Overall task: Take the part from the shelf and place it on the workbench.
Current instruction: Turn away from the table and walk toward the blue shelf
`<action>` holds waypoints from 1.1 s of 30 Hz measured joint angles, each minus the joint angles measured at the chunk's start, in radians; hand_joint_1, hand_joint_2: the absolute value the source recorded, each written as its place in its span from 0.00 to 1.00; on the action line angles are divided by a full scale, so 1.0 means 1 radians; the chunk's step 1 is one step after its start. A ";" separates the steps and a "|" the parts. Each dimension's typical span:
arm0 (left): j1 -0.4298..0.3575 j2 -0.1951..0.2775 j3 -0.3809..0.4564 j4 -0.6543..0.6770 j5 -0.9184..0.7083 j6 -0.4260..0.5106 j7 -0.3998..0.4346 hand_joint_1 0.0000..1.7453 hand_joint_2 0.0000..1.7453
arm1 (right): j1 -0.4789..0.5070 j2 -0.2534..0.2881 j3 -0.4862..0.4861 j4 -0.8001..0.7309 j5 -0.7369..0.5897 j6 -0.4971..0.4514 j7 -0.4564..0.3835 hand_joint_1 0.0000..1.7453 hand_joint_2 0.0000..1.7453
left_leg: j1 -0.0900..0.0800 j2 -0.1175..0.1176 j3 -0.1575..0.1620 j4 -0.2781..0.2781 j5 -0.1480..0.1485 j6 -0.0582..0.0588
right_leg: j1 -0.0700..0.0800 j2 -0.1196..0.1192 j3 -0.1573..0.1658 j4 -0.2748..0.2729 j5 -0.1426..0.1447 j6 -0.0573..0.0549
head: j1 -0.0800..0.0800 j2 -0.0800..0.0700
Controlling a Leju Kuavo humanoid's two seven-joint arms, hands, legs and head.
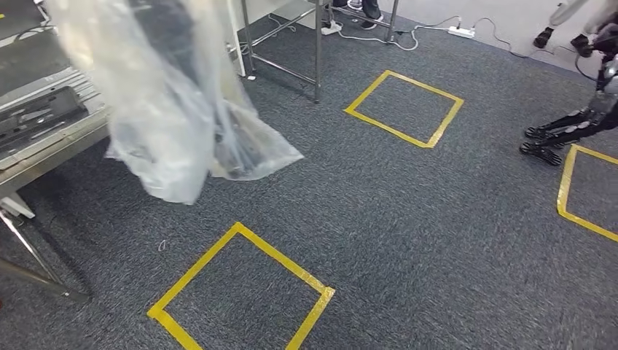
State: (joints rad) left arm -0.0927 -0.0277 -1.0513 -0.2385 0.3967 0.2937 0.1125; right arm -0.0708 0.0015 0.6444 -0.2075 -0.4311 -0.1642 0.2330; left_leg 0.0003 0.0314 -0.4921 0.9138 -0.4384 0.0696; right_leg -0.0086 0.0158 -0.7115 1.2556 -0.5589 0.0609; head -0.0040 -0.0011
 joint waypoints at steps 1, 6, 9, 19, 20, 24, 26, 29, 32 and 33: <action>0.000 0.001 -0.001 0.000 0.000 0.000 0.001 0.00 0.00 | 0.000 0.000 0.000 0.000 0.000 0.000 -0.001 0.00 0.00 | 0.001 0.015 0.000 0.001 -0.001 -0.001 | -0.002 -0.003 0.007 -0.003 0.009 0.003 | 0.000 0.000; -0.004 0.003 -0.002 0.000 0.004 0.021 -0.008 0.00 0.00 | 0.001 0.001 0.000 0.004 0.000 0.000 -0.004 0.00 0.00 | -0.004 0.056 -0.002 0.017 -0.014 -0.023 | -0.006 -0.067 0.163 -0.286 0.116 0.001 | 0.002 0.000; -0.006 0.003 -0.003 0.000 0.012 0.031 -0.022 0.00 0.00 | 0.005 0.001 0.000 0.005 0.000 0.002 -0.003 0.00 0.00 | -0.003 0.079 -0.003 0.021 -0.018 -0.033 | 0.001 -0.045 0.159 -0.298 0.122 -0.022 | 0.003 0.000; -0.003 0.001 -0.007 0.000 0.027 0.020 -0.030 0.00 0.00 | 0.002 -0.002 0.000 0.005 -0.001 -0.005 -0.015 0.00 0.00 | 0.004 -0.044 -0.078 0.207 -0.094 -0.029 | 0.004 0.068 0.144 -0.300 0.144 -0.050 | 0.000 0.000; -0.004 0.001 -0.008 0.000 0.030 0.018 -0.030 0.00 0.00 | 0.001 -0.002 0.000 0.005 -0.002 -0.007 -0.015 0.00 0.00 | 0.003 -0.065 -0.041 0.129 -0.063 -0.024 | 0.004 0.080 0.143 -0.300 0.146 -0.046 | 0.000 0.000; -0.005 -0.002 -0.009 0.000 0.038 0.010 -0.032 0.00 0.00 | 0.002 -0.010 0.000 0.005 -0.006 -0.021 -0.017 0.00 0.00 | -0.007 -0.083 0.000 0.028 -0.023 -0.017 | 0.002 0.112 0.133 -0.302 0.158 -0.027 | 0.000 0.000; -0.006 -0.005 -0.012 0.000 0.037 0.007 -0.032 0.00 0.00 | 0.004 -0.016 0.000 0.005 -0.007 -0.026 -0.017 0.00 0.00 | -0.005 -0.063 -0.001 0.021 -0.013 -0.007 | 0.001 0.096 0.123 -0.289 0.150 -0.018 | 0.002 0.000; -0.004 -0.010 -0.014 0.000 0.035 -0.002 -0.027 0.00 0.00 | 0.001 -0.023 0.001 0.005 -0.010 -0.034 -0.018 0.00 0.00 | -0.005 -0.026 -0.003 0.013 -0.005 0.006 | 0.003 0.015 0.055 -0.138 0.058 -0.010 | 0.009 0.000; 0.001 -0.012 -0.018 0.001 0.033 -0.009 -0.019 0.00 0.00 | -0.001 -0.028 0.001 0.005 -0.017 -0.041 -0.018 0.00 0.00 | -0.008 0.016 -0.006 0.013 -0.005 0.008 | -0.001 -0.007 0.003 0.000 0.008 -0.003 | 0.011 0.000; 0.001 -0.013 -0.019 0.001 0.033 -0.010 -0.017 0.00 0.00 | -0.001 -0.031 0.001 0.005 -0.019 -0.043 -0.018 0.00 0.00 | -0.008 0.029 -0.007 0.013 -0.006 0.007 | -0.002 -0.011 0.022 -0.025 0.025 -0.001 | 0.012 0.000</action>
State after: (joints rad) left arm -0.0918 -0.0407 -1.0703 -0.2378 0.4294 0.2832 0.0954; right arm -0.0715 -0.0292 0.6455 -0.2026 -0.4499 -0.2072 0.2149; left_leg -0.0081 0.0601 -0.4986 0.9272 -0.4442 0.0768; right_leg -0.0105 0.0052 -0.6898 1.2309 -0.5337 0.0597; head 0.0076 -0.0011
